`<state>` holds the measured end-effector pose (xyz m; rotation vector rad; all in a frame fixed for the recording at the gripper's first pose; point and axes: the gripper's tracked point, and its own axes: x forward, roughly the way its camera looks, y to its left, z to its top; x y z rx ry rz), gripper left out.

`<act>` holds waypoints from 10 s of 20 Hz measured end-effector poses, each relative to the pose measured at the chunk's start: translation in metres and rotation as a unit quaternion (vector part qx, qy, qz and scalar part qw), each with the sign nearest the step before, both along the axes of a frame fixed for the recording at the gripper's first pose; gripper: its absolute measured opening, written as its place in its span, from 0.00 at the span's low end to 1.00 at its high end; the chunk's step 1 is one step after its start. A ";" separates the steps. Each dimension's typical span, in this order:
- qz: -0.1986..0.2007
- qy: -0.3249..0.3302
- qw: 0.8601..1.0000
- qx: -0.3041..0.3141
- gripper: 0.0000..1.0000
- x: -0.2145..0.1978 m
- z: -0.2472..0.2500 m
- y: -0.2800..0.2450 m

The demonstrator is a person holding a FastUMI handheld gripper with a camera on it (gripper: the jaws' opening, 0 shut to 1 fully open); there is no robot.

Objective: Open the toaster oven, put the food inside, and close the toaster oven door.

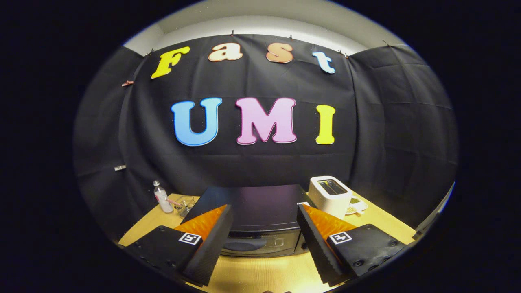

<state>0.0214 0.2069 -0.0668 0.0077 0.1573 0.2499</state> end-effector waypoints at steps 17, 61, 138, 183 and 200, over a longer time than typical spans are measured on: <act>0.023 0.081 0.996 -0.031 0.98 0.018 -0.096 0.039; -0.090 0.201 0.974 0.058 0.99 -0.047 -0.148 -0.334; 0.014 0.100 0.984 0.145 0.98 0.040 -0.175 0.006; 0.024 0.187 0.979 -0.080 0.99 -0.082 -0.168 0.014; 0.061 0.049 0.996 -0.033 0.98 -0.080 0.009 0.028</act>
